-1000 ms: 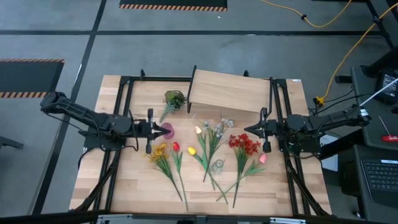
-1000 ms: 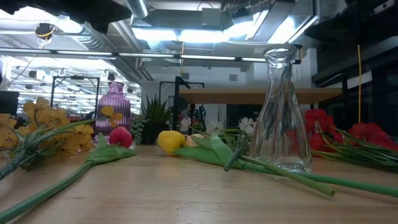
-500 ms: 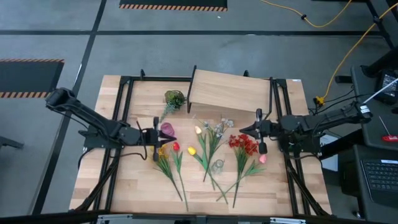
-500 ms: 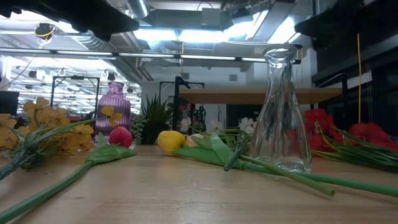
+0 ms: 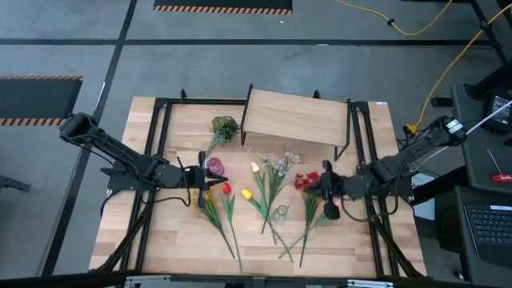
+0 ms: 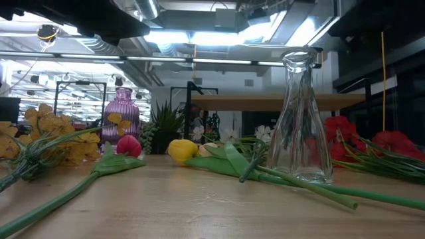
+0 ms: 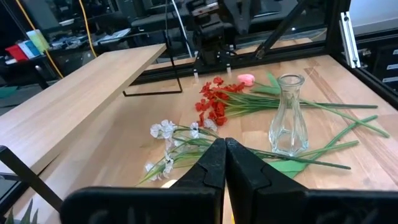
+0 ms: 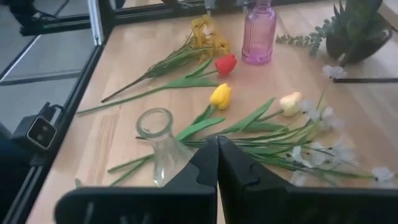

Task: Pick and place flowers into a vace then onto a shelf
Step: Put the pink flower into the violet vase

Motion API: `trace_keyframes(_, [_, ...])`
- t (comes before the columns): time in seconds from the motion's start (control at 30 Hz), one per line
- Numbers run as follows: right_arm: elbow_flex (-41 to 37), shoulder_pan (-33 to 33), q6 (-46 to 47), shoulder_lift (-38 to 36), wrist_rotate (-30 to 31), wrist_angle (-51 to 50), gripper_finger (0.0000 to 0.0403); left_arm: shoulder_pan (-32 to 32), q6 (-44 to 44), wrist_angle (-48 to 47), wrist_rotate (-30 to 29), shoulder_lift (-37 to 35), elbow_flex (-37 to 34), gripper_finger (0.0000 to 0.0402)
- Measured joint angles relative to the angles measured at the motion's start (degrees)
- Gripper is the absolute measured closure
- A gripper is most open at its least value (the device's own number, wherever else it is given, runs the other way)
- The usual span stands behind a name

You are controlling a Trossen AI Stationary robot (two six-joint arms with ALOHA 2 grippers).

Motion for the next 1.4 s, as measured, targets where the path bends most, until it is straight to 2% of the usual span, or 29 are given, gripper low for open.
trace_keyframes(0.23, [7.76, 8.21, 12.47, 8.37, 9.28, -8.86, 0.0401, 0.0, 0.02, -0.07, 0.03, 0.0, 0.0, 0.0396])
trace_keyframes(0.33, [11.28, 10.41, 19.06, 12.08, 11.3, -13.07, 0.0401, 0.01, 0.02, -0.13, 0.03, 0.0, 0.0, 0.0396])
trace_keyframes(0.5, [17.9, 12.28, 30.67, 18.29, 11.16, -22.4, 0.0401, 0.11, 0.04, -0.39, -0.08, 0.0, 0.0, 0.0395])
trace_keyframes(0.73, [29.9, 13.61, 42.74, 26.99, 7.23, -37.42, 0.04, 0.11, 3.31, -0.32, -0.07, 0.0, 0.0, 0.0395])
trace_keyframes(0.8, [32.39, 14.02, 42.43, 28.9, 5.54, -40.27, 0.04, 0.11, 3.49, -0.31, -0.08, 0.0, 0.0, 0.0395])
trace_keyframes(0.97, [34.37, 14.77, 34.37, 31.68, -0.03, -41.18, 0.0399, 0.11, 3.52, 0.11, -0.1, 0.0, 0.0, 0.0396])
trace_keyframes(1.4, [34.39, 14.63, 33.4, 33.23, -0.32, -40.8, 0.0398, 0.11, 2.99, 0.13, -0.02, 0.0, 0.0, 0.0396])
